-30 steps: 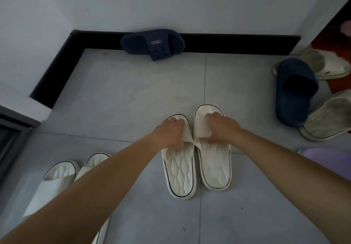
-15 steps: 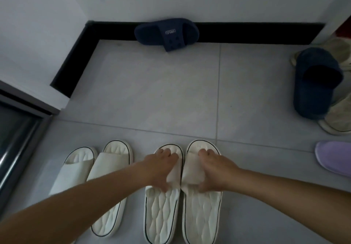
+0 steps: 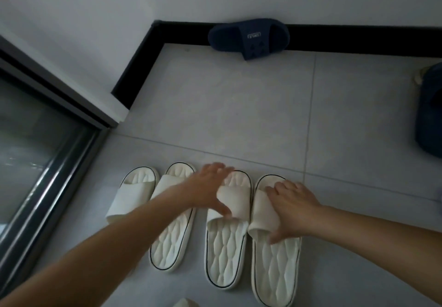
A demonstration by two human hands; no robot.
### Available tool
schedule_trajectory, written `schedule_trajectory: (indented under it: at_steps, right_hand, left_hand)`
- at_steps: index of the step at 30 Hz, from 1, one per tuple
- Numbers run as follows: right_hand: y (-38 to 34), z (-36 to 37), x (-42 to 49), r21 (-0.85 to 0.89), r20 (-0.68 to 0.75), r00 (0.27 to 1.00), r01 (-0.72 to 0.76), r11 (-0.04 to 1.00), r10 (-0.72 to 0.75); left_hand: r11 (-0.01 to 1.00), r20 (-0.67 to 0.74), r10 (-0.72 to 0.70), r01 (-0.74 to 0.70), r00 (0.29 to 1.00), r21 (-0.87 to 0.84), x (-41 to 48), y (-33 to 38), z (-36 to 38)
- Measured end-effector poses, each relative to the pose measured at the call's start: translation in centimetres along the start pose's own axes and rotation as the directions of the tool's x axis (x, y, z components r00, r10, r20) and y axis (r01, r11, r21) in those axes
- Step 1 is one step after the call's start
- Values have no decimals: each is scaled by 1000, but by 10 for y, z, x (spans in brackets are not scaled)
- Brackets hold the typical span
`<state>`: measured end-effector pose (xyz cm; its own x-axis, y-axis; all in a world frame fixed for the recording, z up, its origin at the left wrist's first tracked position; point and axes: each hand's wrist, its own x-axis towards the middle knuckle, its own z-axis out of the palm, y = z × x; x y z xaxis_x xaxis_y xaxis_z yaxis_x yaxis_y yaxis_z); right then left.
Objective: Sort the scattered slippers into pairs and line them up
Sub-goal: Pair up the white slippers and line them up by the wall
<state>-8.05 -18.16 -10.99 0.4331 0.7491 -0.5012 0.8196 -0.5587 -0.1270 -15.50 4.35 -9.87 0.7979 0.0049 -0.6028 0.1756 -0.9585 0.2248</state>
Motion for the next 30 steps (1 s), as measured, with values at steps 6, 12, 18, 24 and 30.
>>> schedule_trajectory:
  at_steps: [6,12,18,24,30]
  right_hand:
    - [-2,-11,19,212,201,980,-33,977,-11]
    - [9,-17,26,465,300,950,-69,883,-84]
    - [13,-8,12,380,198,978,-15,925,-65]
    - [11,1,6,218,70,997,22,976,-38]
    - [101,-42,4,279,-235,953,-123,952,192]
  left_hand:
    - [899,125,-437,427,891,103,-40,-95,-8]
    - [945,67,-316,308,946,109,-43,-81,9]
    - [965,-21,144,-135,989,223,-16,6,21]
    - [904,-115,348,-301,930,303,4,27,14]
    - [952,-50,261,-249,964,176,34,65,-21]
